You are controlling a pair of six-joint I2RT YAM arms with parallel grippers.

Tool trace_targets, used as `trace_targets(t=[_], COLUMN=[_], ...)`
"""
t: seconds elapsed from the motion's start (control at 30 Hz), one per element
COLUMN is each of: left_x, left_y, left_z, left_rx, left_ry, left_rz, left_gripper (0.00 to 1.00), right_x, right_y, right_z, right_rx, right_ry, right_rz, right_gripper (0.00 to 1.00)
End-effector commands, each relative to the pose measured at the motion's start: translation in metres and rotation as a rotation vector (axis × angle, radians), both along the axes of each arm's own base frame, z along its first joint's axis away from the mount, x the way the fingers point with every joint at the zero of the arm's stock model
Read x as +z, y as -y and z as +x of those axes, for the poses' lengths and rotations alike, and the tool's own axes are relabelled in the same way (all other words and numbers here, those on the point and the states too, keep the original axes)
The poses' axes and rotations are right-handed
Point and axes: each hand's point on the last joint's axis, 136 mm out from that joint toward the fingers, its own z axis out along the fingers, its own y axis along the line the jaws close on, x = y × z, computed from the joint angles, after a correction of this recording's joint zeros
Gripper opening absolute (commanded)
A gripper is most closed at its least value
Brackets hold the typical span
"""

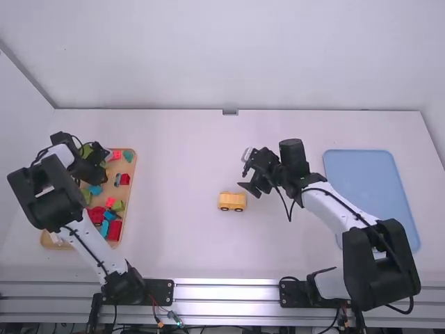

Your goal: Assemble lego blocks to make yellow taxi

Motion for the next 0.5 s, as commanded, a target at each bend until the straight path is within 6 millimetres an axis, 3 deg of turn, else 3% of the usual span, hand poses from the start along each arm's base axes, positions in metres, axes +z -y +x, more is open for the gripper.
trace_targets(t=[0.0, 0.13, 0.23, 0.3, 0.33, 0.43, 0.47], left_x=[0.004, 0.041, 0.073, 0.097, 0.098, 0.112, 0.112], left_y=[-0.002, -0.001, 0.019, 0.042, 0.044, 0.089, 0.115], left_z=[0.005, 0.011, 0.010, 0.011, 0.012, 0.017, 0.017], left_rx=[0.049, 0.102, 0.064, 0.020, 0.017, -0.125, -0.226], left_ry=[0.008, 0.073, 0.105, 0.151, 0.154, 0.205, 0.200], left_rz=[0.013, 0.019, 0.000, -0.028, -0.028, -0.076, -0.109], left_gripper=[0.16, 0.13, 0.08, 0.04, 0.03, 0.02, 0.02], right_x=[-0.001, -0.001, -0.001, 0.000, 0.000, 0.000, 0.002], right_y=[0.001, 0.000, 0.002, 0.005, 0.005, 0.006, 0.006], right_z=[-0.001, -0.001, 0.000, 0.002, 0.002, 0.002, 0.003], right_rx=[-0.002, 0.000, -0.006, -0.013, -0.013, -0.016, -0.019], right_ry=[-0.009, -0.007, -0.007, -0.008, -0.008, -0.009, -0.016], right_rz=[0.004, 0.004, 0.004, 0.008, 0.008, 0.012, 0.026], right_gripper=[0.99, 0.99, 0.99, 0.99, 0.99, 0.99, 0.99])
